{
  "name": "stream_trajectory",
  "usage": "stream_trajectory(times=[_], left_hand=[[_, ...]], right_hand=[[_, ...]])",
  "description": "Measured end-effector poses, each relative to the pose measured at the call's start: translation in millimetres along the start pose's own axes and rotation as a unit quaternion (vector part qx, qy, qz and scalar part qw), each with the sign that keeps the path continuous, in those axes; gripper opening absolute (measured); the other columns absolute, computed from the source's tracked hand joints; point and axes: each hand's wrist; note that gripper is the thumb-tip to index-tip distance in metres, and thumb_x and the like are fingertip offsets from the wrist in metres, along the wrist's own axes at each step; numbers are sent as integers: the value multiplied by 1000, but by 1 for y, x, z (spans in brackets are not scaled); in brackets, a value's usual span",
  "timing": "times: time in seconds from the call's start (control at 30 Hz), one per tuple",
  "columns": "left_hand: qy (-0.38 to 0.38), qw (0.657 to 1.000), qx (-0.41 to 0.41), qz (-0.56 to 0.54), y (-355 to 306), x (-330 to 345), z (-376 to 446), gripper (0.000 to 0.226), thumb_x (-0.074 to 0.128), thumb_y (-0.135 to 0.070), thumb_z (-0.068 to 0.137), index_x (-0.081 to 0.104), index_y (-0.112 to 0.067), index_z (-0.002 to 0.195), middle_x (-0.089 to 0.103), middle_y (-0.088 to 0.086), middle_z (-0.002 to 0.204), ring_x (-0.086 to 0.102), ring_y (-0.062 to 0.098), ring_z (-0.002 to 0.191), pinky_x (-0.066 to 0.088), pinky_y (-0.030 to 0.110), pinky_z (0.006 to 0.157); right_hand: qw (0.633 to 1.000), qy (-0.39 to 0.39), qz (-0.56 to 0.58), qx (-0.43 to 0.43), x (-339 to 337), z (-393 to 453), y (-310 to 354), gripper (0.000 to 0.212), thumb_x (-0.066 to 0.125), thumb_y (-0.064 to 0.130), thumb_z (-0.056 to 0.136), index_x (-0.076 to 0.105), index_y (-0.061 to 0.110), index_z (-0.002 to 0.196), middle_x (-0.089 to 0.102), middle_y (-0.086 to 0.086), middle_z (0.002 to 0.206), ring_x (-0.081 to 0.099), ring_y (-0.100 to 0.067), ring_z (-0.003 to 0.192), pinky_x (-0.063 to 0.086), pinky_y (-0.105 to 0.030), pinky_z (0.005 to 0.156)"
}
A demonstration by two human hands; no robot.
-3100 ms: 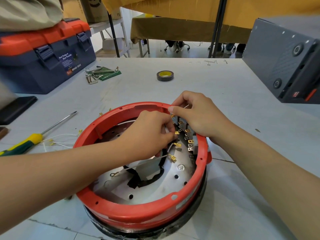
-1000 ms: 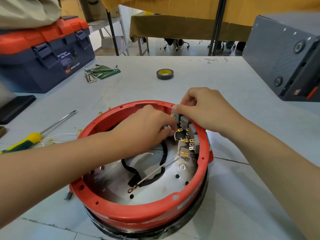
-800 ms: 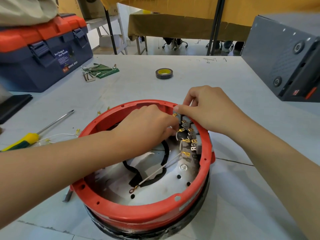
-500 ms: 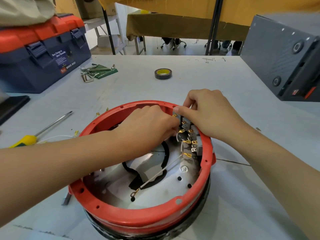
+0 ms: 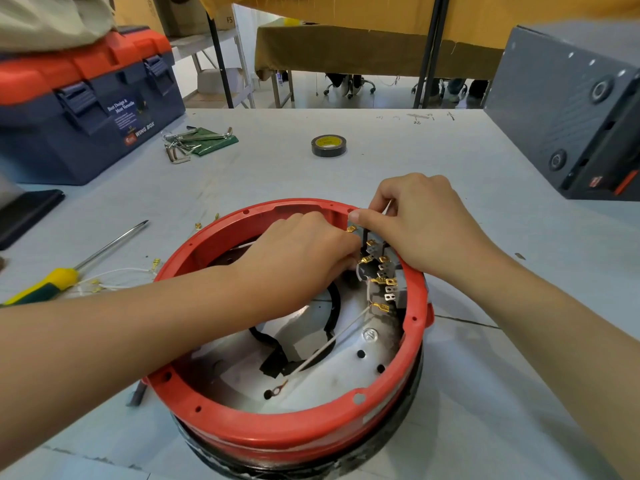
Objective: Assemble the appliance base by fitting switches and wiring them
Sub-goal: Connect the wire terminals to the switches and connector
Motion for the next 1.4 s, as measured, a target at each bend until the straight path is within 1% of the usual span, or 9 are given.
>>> stream_trajectory(times=[0.47,0.67,0.73,0.8,0.87,0.93,1.2,1.33,1.4], left_hand=[[1,999,-30,-28,-6,-3,1,18,50,-28,95,64,-22,104,65,7,93,59,28,84,47,45,74],[-3,999,-37,-39,-6,-11,-1,20,52,-28,93,64,-30,107,62,-3,85,53,16,76,50,40,74],[-29,997,-31,-60,-8,-16,-5,17,54,-26,90,66,-29,102,56,-11,70,48,6,64,50,33,69],[-42,991,-28,-123,-14,-20,-10,12,57,-23,88,69,-25,91,51,-15,55,51,-1,55,44,16,59],[-15,978,-50,-202,-20,-21,-12,13,59,-18,86,71,-18,83,52,-13,48,52,-7,47,39,9,51],[22,963,-82,-254,-25,-19,-10,13,60,-17,86,72,-15,83,60,-8,50,51,-3,38,35,5,44],[11,957,-137,-256,-32,-11,0,6,64,-23,77,66,-20,72,61,-5,57,51,-6,44,38,9,45],[16,964,-127,-234,-34,-9,-1,6,66,-23,78,68,-20,74,60,-6,56,50,2,47,37,9,47],[18,964,-123,-235,-32,-9,-1,6,67,-23,78,68,-21,73,58,-7,53,51,-1,47,36,9,47]], right_hand=[[1000,-7,-23,-10,0,-1,-1,27,63,45,85,61,22,70,47,13,59,47,-12,64,28,-15,52],[1000,-5,-25,-7,-1,-1,0,27,62,47,85,59,24,70,50,12,60,48,-6,61,27,-19,50],[1000,-7,-27,-7,0,-1,0,26,62,46,85,63,22,74,52,10,63,51,-13,66,30,-19,51],[1000,-7,-25,-6,0,-1,0,26,62,45,85,65,20,77,53,9,65,53,-16,70,32,-20,52],[1000,-7,-27,-5,0,-2,1,26,62,46,85,64,22,76,51,10,64,51,-16,68,30,-23,51],[1000,-9,-27,-1,0,-2,2,26,62,47,85,64,22,76,52,8,65,51,-18,71,30,-27,54],[1000,-15,-4,10,2,-3,-2,27,63,48,83,64,22,77,50,10,67,53,-20,79,33,-29,63],[1000,-19,2,7,4,-3,-4,27,63,49,83,65,22,78,51,10,67,53,-19,78,33,-29,59],[1000,-19,6,6,4,-2,-4,27,63,49,83,64,24,76,49,12,65,52,-19,77,32,-29,57]])
Point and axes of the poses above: each hand's wrist, its own z-axis towards the middle knuckle, its own x-axis out of the palm, y = z × x
